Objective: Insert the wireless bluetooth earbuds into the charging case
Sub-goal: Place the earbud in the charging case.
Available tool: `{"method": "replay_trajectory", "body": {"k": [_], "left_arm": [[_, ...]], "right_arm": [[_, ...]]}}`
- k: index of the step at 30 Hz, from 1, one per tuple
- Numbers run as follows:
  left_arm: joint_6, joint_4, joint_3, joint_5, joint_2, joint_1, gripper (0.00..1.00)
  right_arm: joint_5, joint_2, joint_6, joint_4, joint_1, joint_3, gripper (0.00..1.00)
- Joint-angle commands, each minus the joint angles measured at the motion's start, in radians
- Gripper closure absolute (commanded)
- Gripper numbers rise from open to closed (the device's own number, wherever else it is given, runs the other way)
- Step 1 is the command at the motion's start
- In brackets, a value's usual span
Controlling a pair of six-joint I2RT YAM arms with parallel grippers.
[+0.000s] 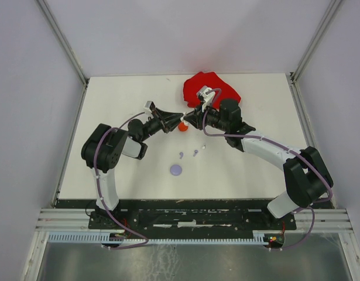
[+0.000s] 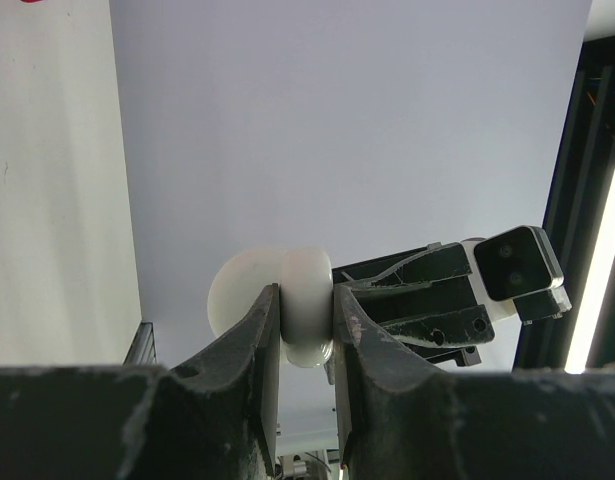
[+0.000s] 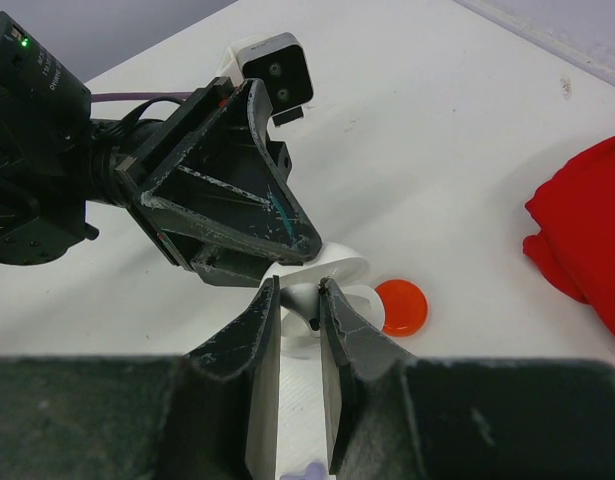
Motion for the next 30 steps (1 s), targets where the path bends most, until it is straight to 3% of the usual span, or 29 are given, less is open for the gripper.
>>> {"method": "replay_trajectory", "body": {"k": [1,5,8,14,21,30], "left_arm": [[-0.042,0.052,0.041,0.009,-0.019,-0.004,0.97],[-0.042,0.05,0.048,0.007,-0.022,-0.003,0.97],[-0.041,0.046,0.051,0.008,-0.022,-0.005,0.97],[-0.028,0.034,0.048,0.009,-0.017,-0.004,0.97],[-0.026,0.053,0.03,0.004,0.004,0.0,0.97],[-0.031,0.094,-0.025,-0.004,0.001,0.075,0.97]], "right_arm": [[-0.026,-0.019,-0.013,0.018,0.004,-0.009,0.92],[-0.034,-0.016,-0.014,0.01,0.005,-0.008,0.86],[-0.036,-0.018,-0.012,0.009,0.005,-0.006,0.7],[-0.021,-0.035,0.019,0.039,0.005,-0.002,0.47],[0.136,-0.131,0.122,0.161,-0.001,-0.039,0.29],[0.48,-0.207,0.166,-0.381,-0.006,0.08,0.22]]}}
